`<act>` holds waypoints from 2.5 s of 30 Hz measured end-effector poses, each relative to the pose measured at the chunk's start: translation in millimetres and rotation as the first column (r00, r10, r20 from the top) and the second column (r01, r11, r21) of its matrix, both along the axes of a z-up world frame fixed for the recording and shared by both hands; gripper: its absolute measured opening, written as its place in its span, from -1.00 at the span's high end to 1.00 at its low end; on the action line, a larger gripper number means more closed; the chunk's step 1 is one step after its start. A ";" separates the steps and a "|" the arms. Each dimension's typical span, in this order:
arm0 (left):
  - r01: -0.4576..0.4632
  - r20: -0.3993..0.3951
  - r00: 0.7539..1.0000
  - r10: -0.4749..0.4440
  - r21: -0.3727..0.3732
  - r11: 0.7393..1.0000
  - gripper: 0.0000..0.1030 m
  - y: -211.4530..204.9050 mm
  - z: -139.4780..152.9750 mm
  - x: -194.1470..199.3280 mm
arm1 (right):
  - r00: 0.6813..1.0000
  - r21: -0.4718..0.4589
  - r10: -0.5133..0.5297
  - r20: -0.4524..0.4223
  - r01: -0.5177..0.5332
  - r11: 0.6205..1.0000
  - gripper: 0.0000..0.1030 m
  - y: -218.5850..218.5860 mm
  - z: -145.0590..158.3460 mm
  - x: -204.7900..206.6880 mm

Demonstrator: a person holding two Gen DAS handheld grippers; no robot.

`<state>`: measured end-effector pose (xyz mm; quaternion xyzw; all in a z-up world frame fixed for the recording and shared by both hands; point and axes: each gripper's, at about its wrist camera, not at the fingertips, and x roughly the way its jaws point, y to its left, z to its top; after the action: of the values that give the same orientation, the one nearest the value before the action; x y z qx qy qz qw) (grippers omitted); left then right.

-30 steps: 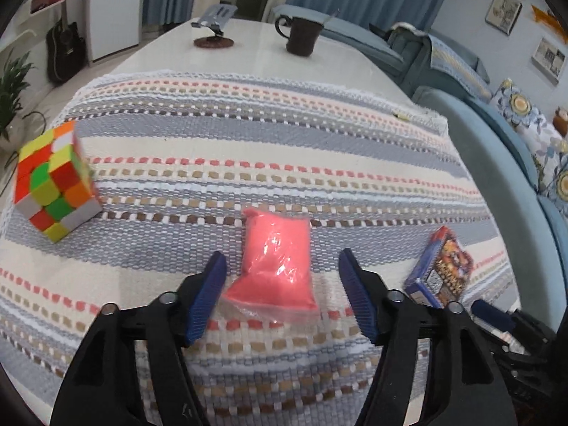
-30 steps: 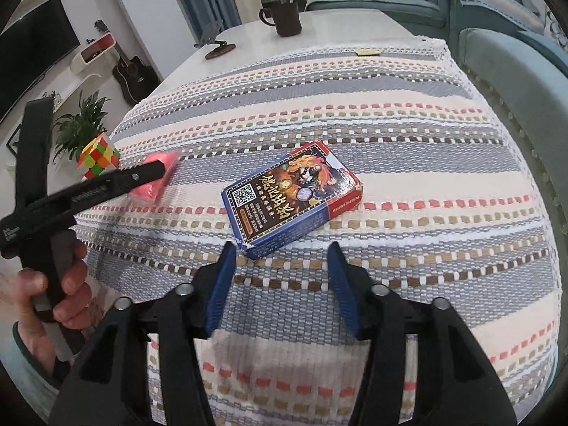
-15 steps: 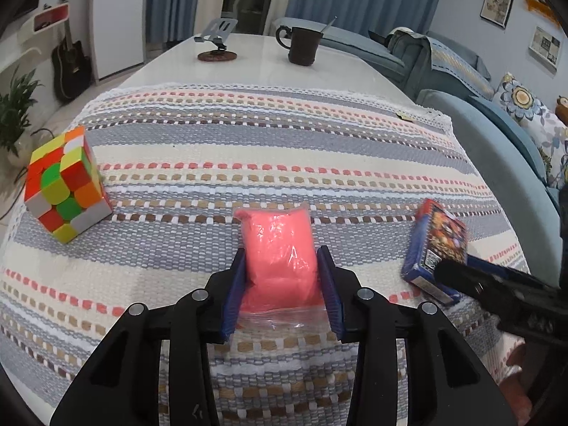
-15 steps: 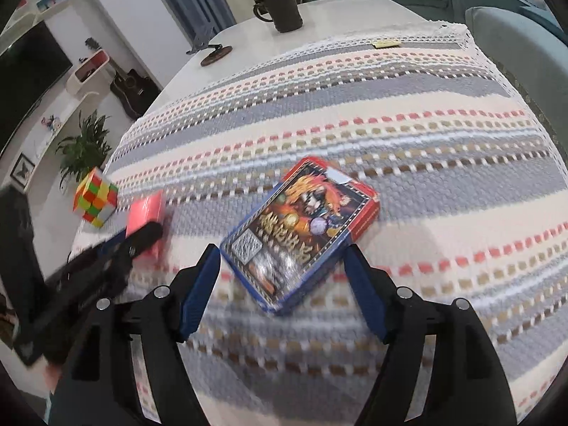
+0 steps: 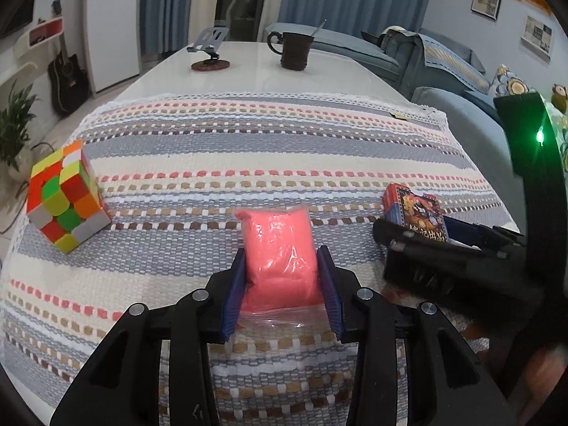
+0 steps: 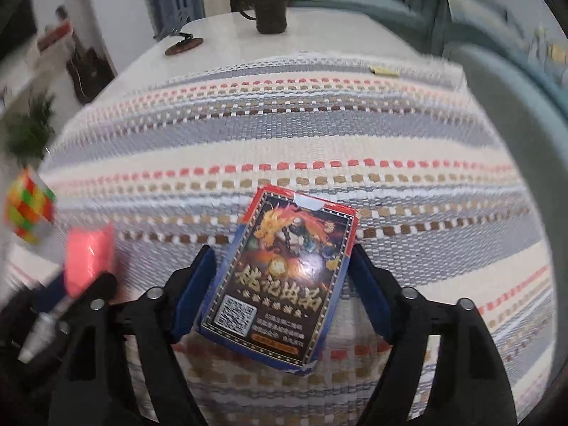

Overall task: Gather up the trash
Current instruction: 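Carry the pink bag and card box over the blue basket and open both tools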

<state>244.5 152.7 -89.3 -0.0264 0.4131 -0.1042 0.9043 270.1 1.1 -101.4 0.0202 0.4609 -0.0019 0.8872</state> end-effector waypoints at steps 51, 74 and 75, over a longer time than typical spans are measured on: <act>0.636 0.005 0.771 -0.637 -0.060 0.769 0.29 -356.7 56.8 -234.4 | 0.885 0.226 -0.445 0.138 0.410 0.884 -0.12 -376.7 50.5 -394.1; 0.691 -0.059 0.716 -0.696 -0.079 0.718 -0.24 -387.9 39.8 -263.0 | 0.821 0.228 -0.570 -0.025 0.560 0.796 -0.14 -409.2 10.5 -418.8; 0.688 -0.047 0.720 -0.693 -0.083 0.721 -0.28 -383.4 44.5 -265.3 | 0.820 0.226 -0.573 -0.012 0.560 0.797 -0.14 -404.2 18.6 -422.8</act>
<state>-20.8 -230.7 -44.7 0.0985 0.4232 -0.4449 0.7831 -152.7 -403.0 -82.8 0.2546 0.4055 -0.2158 0.8510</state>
